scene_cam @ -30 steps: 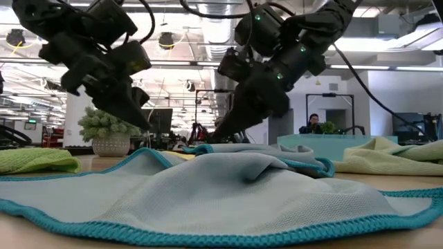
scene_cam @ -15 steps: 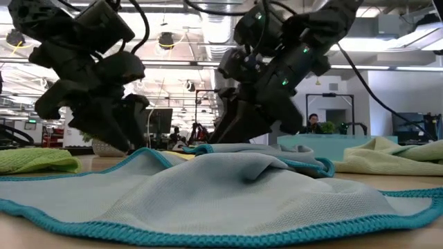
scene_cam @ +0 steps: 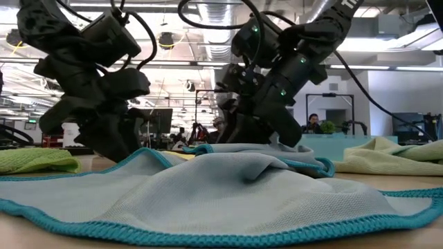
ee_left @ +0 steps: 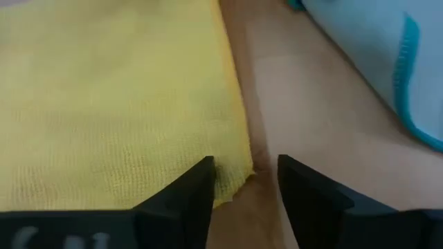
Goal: Fold microfiber towels
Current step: Fold the yellow microfiber cloth
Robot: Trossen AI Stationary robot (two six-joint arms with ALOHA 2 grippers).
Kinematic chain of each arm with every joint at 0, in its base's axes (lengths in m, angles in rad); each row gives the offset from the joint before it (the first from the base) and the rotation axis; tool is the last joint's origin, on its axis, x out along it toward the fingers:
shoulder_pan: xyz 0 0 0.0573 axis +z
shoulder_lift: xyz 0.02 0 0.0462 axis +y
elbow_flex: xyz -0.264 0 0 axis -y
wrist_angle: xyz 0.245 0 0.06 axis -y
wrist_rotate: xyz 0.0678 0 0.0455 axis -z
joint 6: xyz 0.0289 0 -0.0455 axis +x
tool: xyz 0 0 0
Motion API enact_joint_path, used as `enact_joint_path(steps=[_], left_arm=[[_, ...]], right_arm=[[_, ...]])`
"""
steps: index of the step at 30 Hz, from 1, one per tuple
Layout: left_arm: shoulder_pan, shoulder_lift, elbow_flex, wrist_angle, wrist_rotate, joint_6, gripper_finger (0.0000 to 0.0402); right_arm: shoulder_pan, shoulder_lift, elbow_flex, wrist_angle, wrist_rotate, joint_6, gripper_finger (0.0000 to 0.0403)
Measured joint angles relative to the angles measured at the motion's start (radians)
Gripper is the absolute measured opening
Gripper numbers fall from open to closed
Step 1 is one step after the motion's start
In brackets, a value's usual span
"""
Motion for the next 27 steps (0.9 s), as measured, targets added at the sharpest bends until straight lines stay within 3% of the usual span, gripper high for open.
enact_joint_path(steps=[19, 27], left_arm=[[0.032, 0.000, -0.001, -0.017, -0.025, -0.024, 0.0010], [0.032, 0.000, -0.001, -0.021, -0.021, -0.024, 0.0004]], right_arm=[[-0.029, 0.000, 0.000, -0.045, -0.064, 0.121, 0.0132], [-0.029, 0.069, 0.009, 0.013, -0.073, 0.146, 0.0123]])
